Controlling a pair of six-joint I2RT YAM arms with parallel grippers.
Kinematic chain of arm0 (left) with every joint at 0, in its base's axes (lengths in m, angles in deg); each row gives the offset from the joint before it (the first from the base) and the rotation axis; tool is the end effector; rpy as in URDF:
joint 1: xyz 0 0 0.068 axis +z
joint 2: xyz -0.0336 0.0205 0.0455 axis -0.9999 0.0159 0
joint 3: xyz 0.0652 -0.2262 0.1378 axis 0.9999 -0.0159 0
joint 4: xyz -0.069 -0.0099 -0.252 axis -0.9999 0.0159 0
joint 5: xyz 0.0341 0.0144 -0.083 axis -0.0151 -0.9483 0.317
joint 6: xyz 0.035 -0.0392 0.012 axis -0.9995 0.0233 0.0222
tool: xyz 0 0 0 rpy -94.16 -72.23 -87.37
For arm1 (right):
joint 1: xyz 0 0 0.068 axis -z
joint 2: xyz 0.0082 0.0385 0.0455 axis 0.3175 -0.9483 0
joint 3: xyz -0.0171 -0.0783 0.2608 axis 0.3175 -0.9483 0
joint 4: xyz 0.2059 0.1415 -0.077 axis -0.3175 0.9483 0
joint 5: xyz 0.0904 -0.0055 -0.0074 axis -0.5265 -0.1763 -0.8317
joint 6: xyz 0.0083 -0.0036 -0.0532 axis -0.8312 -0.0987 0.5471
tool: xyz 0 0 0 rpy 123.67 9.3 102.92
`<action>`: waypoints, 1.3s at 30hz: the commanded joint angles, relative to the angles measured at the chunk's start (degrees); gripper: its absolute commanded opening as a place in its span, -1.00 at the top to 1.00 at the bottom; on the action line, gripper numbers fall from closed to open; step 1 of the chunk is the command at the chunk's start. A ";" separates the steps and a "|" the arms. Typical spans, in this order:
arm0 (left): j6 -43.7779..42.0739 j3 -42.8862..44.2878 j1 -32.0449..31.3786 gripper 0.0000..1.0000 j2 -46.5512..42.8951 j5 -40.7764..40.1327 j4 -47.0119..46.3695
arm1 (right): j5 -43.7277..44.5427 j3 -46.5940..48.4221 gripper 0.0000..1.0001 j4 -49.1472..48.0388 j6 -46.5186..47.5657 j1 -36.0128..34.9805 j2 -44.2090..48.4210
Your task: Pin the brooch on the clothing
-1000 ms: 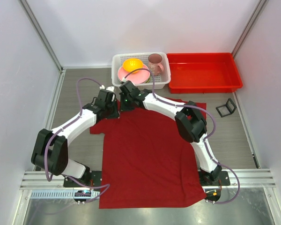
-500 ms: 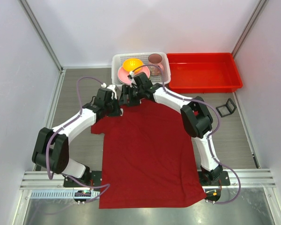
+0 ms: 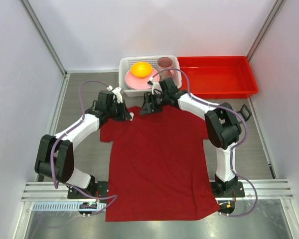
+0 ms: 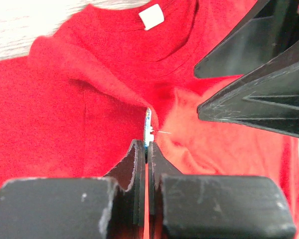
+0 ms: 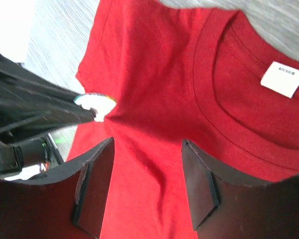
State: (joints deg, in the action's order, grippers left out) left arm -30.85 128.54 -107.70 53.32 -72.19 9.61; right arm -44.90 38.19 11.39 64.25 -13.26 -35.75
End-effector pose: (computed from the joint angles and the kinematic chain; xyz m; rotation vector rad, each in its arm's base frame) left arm 0.2964 -0.1103 0.2279 0.0603 2.3844 -0.6904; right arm 0.3786 0.2586 0.2125 -0.5579 2.3742 1.1552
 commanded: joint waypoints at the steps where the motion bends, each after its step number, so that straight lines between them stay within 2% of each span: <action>1: -3.33 -0.32 1.82 1.00 -0.68 11.19 -6.73 | -2.87 -3.75 -0.24 -2.77 10.63 0.83 6.48; 5: -9.30 0.64 3.23 1.00 0.46 18.67 -7.54 | -3.93 -6.92 -0.24 -4.61 19.59 1.88 9.47; 10: -22.13 2.40 3.67 1.00 1.34 30.18 -4.99 | -8.84 -13.51 -0.24 -7.86 34.18 2.41 15.36; 14: -30.48 3.02 3.67 1.00 0.72 37.56 -1.39 | -15.34 -17.29 -0.28 -10.76 39.73 2.33 19.32; 19: -36.90 3.11 3.58 1.00 -0.50 43.37 0.99 | -17.20 -18.35 -0.34 -11.04 43.33 1.27 20.90; 21: -37.70 3.28 3.49 1.00 -0.51 45.31 1.17 | -18.25 -18.01 -0.35 -10.60 44.30 0.84 20.99; 27: -41.57 5.13 3.23 0.99 0.55 48.22 4.42 | -19.49 -17.39 -0.35 -2.52 56.42 -1.10 21.52; 31: -46.66 7.49 2.18 1.00 1.42 49.18 10.74 | -19.40 -17.48 -0.32 -1.20 59.77 -2.24 21.69; 34: -49.57 8.29 1.21 1.00 1.95 48.84 13.56 | -19.92 -16.95 -0.23 -0.75 60.13 -2.42 21.43; 35: -49.66 8.47 1.12 1.00 2.22 48.83 13.65 | -20.10 -16.86 -0.13 -0.58 60.13 -2.42 21.43; 39: -50.44 9.17 0.59 0.99 2.65 48.31 14.79 | -20.63 -16.33 0.08 0.56 60.21 -2.68 21.52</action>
State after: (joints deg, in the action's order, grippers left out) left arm -77.71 135.07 -106.67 55.31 -26.03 21.43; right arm -63.54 20.03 11.00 122.21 -15.68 -17.06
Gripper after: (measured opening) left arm 0.024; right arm 0.490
